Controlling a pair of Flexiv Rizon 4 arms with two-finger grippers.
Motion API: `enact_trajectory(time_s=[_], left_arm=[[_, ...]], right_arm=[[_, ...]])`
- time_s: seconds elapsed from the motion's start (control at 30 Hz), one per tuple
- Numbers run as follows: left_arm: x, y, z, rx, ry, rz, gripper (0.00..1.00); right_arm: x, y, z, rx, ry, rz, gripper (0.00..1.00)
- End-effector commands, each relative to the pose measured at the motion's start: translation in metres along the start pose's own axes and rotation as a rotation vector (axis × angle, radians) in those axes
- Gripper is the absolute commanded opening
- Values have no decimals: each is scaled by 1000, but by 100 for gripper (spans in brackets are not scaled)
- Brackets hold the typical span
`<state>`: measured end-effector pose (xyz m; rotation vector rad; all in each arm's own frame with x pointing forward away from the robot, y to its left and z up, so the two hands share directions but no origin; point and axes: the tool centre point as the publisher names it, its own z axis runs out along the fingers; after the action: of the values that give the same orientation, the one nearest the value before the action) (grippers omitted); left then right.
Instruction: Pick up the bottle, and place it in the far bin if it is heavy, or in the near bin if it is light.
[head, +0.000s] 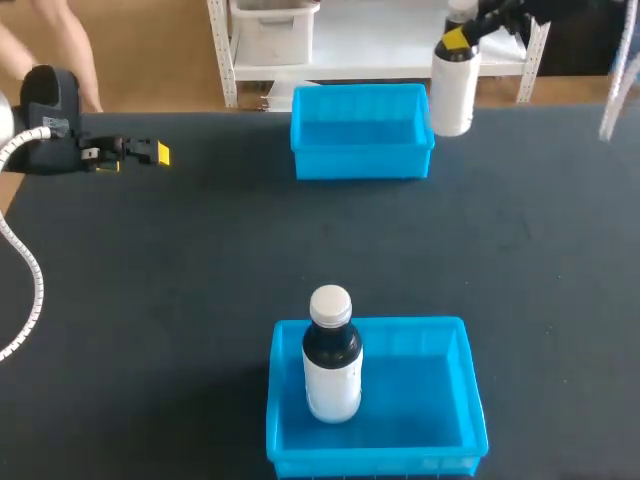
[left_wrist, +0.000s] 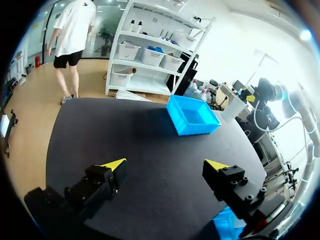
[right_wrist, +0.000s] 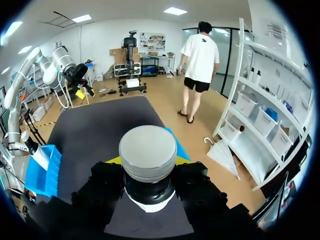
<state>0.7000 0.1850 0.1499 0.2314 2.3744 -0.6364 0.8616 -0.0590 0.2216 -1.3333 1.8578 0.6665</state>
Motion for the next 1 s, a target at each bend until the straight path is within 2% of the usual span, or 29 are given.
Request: enact_trajectory(time_s=[0.03, 0.4, 0.63, 1.0], left_arm=[[0, 0, 0, 0, 0, 0, 100], [0, 0, 0, 0, 0, 0, 100], [0, 0, 0, 0, 0, 0, 100], [0, 0, 0, 0, 0, 0, 100]], right_arm=[[-18, -18, 23, -83, 7, -21, 33], [-42, -21, 74, -165, -9, -65, 33], [-48, -21, 108, -223, -21, -89, 34], [-52, -8, 157, -320, -37, -126, 34]])
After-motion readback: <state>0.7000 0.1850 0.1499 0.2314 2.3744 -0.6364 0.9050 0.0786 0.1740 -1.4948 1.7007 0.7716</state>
